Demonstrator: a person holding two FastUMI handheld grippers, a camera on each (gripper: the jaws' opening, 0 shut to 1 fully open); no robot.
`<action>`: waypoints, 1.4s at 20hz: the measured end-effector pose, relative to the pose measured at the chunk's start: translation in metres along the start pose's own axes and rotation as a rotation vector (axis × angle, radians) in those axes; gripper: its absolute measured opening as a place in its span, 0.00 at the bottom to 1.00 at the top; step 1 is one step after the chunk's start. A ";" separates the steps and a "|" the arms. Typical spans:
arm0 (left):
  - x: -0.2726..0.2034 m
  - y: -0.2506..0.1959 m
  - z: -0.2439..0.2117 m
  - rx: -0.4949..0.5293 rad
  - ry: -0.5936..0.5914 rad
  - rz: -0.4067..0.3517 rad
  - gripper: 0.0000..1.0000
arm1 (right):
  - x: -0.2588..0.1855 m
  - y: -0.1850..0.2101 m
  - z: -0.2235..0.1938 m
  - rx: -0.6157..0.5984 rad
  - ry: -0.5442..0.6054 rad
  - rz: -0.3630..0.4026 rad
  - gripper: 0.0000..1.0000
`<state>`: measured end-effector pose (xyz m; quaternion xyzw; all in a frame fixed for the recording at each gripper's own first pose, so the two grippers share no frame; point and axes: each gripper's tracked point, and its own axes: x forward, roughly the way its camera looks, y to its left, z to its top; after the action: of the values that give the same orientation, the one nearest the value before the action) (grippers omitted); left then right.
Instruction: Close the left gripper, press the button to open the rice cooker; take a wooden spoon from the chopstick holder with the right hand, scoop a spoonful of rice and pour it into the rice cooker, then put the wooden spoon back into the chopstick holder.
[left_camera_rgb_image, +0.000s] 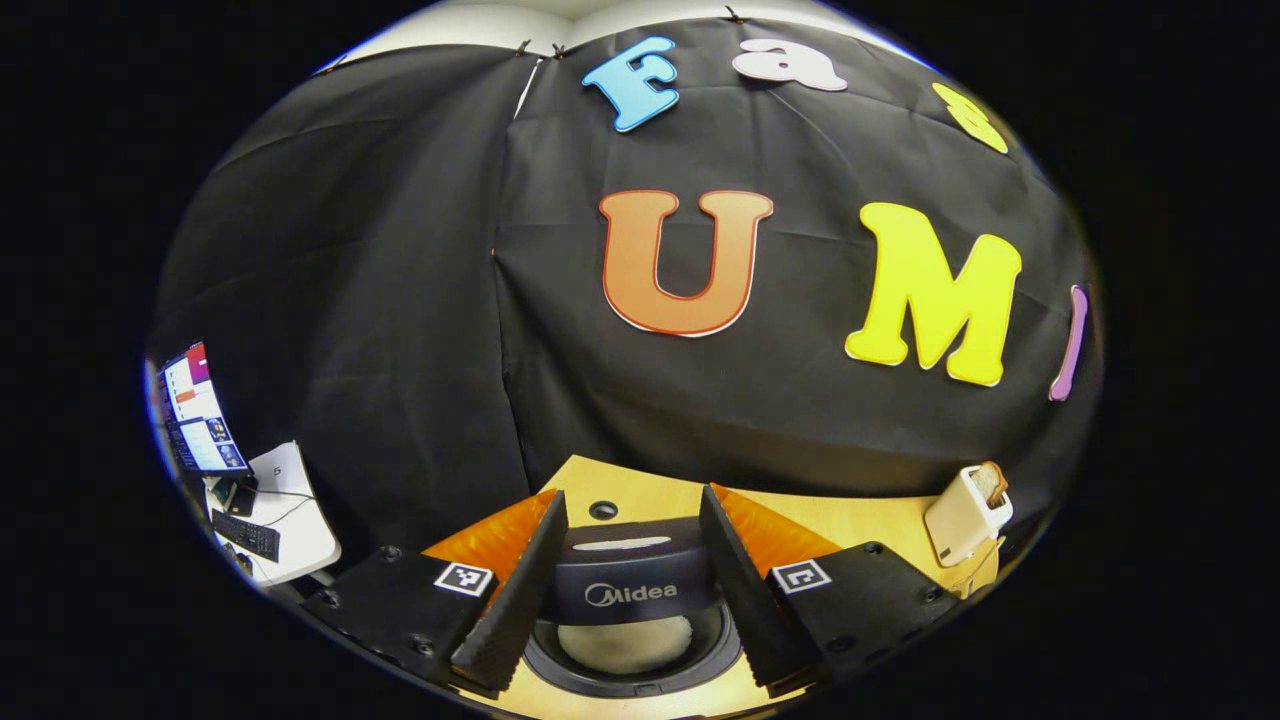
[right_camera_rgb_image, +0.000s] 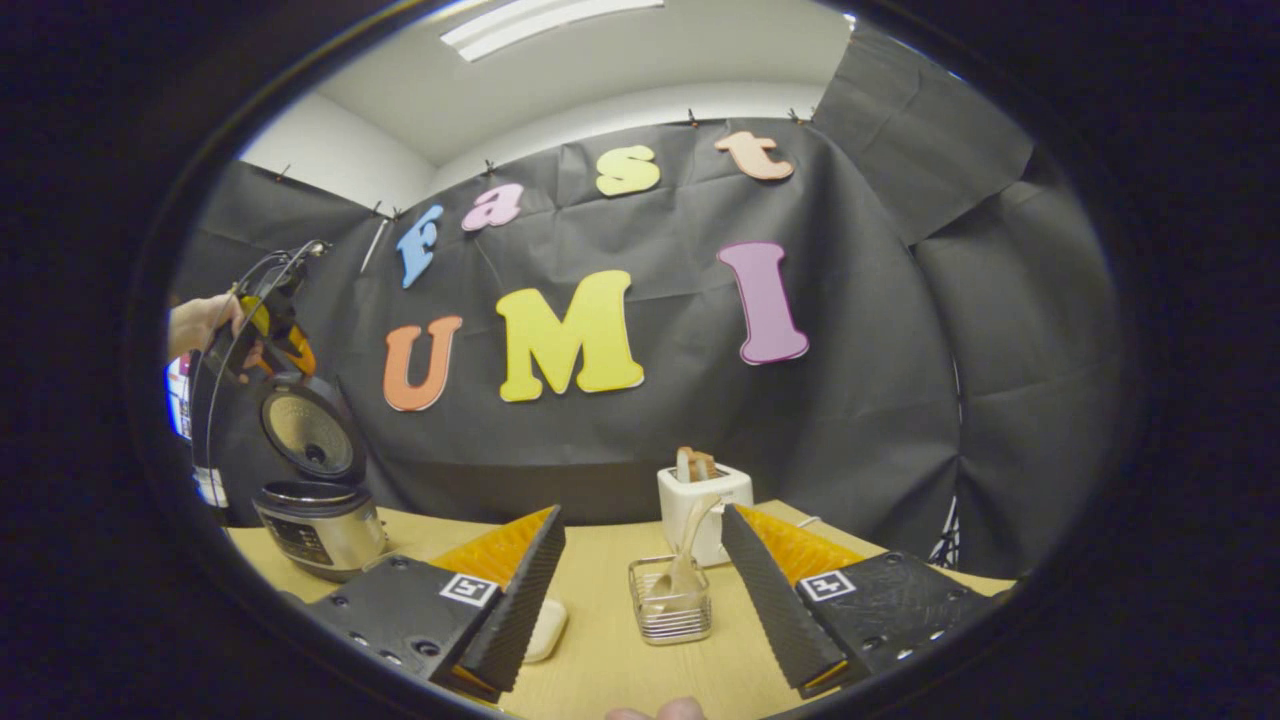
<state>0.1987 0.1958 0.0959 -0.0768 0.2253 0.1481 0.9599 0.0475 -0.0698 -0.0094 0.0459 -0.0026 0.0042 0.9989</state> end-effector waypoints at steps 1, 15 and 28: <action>-0.003 -0.003 -0.007 -0.001 -0.003 -0.007 0.86 | 0.001 -0.001 -0.003 0.007 0.016 -0.012 0.93; 0.000 -0.019 -0.095 -0.003 0.056 -0.083 0.82 | 0.005 0.011 -0.019 0.002 0.086 -0.022 0.95; -0.007 -0.021 -0.141 -0.011 0.021 -0.080 0.80 | -0.011 0.039 -0.023 -0.038 0.062 0.031 0.95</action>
<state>0.1420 0.1443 -0.0240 -0.0924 0.2313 0.1102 0.9622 0.0358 -0.0287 -0.0290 0.0267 0.0278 0.0210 0.9990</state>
